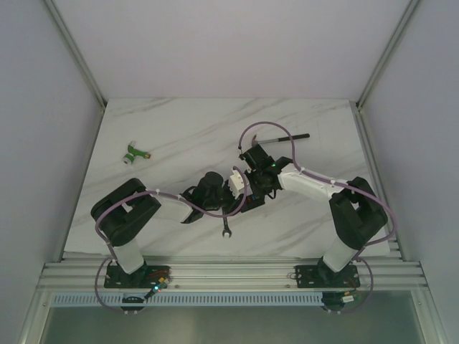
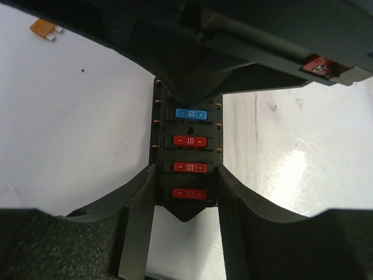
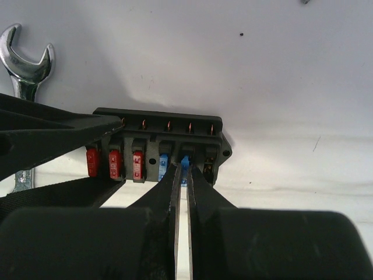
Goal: Snap on the fuse box
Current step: Install the fuse at the fuse box base.
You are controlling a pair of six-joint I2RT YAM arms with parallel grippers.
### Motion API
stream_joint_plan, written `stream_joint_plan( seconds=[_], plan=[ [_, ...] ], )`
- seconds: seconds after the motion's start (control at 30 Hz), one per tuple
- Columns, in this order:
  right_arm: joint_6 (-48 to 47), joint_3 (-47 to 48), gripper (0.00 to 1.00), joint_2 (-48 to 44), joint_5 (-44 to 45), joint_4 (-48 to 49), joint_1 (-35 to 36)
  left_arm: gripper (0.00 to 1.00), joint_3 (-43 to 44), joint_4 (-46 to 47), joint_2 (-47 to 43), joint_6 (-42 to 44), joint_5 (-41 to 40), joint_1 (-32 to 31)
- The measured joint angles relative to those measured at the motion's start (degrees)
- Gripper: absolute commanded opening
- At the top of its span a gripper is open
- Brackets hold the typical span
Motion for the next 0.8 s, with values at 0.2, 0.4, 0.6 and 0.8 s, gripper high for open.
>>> stream_joint_plan(
  seconds=[0.2, 0.4, 0.6, 0.8],
  plan=[
    [0.11, 1.31, 0.0, 1.25, 0.37, -1.22, 0.44, 0.45, 0.0, -0.04, 0.0, 0.0, 0.17, 0.22],
    [0.52, 1.53, 0.0, 1.38, 1.53, -1.66, 0.66, 0.45, 0.0, -0.04, 0.0, 0.0, 0.2, 0.22],
    [0.72, 1.53, 0.0, 1.25, 2.29, -1.88, 0.66, 0.44, 0.0, -0.04, 0.02, -0.02, 0.24, 0.26],
    [0.68, 1.75, 0.0, 1.36, 2.29, -2.21, 0.63, 0.43, 0.0, -0.04, 0.0, 0.0, 0.24, 0.26]
  ],
)
